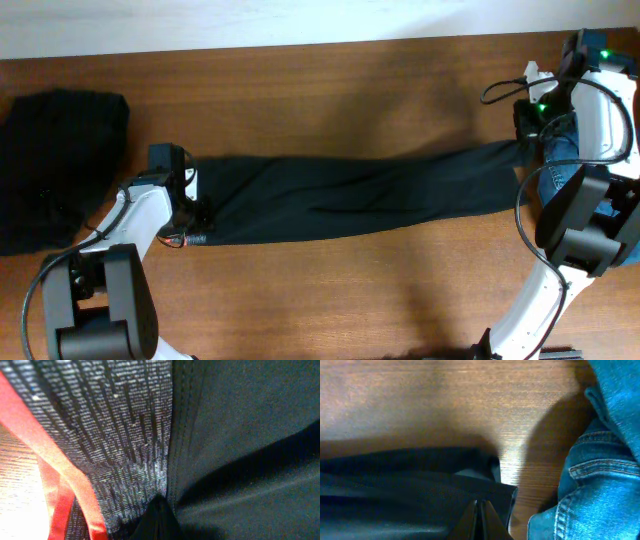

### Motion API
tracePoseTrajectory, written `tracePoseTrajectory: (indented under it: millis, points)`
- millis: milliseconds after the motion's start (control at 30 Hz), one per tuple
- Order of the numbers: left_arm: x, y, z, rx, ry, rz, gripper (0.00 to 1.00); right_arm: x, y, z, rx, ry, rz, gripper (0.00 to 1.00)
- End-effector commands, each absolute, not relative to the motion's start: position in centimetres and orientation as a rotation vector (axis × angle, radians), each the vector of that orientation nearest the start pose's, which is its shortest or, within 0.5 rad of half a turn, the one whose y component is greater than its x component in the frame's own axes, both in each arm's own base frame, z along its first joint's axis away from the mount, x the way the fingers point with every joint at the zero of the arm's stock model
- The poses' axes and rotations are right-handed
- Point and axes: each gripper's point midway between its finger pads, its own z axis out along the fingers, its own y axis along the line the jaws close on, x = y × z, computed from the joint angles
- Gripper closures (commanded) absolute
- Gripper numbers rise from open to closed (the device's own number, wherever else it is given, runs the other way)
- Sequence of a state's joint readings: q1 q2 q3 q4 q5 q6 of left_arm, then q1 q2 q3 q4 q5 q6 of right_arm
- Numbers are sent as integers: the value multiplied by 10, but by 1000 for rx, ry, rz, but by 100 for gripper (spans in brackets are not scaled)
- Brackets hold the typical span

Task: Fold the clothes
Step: 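Hold both pant ends and stretch the folded pants straight between grippers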

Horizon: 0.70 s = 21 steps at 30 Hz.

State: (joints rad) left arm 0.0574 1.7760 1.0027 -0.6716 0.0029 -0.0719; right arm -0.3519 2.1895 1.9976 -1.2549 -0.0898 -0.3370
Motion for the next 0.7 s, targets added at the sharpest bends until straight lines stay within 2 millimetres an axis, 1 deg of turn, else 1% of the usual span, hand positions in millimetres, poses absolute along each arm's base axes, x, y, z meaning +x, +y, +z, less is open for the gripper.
tracePoseTrajectory:
  millis: [0,100,167,333,500,567,600,633,667]
  points:
    - [305,35,-27,-234,3083,106,100,424,-141,74,5,3060,70,96]
    - [307,35,-27,-225,3076,106,100,416,-141,61,21,3088,86,96]
    - [308,35,-27,-202,3076,107,100,413,-144,57,49,3096,90,96]
    - [313,37,-26,-209,3056,106,100,402,-162,41,161,3100,91,96]
    - [318,38,-24,-209,3037,106,100,393,-166,25,200,3106,126,96]
    - [320,38,-23,-209,3031,106,100,392,-167,23,202,3106,118,96]
    - [321,38,-23,-208,3027,106,100,392,-168,22,202,3106,113,92]
    - [323,38,-22,-208,3023,106,100,392,-168,22,201,3108,108,85]
    - [323,38,-22,-208,3021,106,100,391,-168,22,200,3110,102,69]
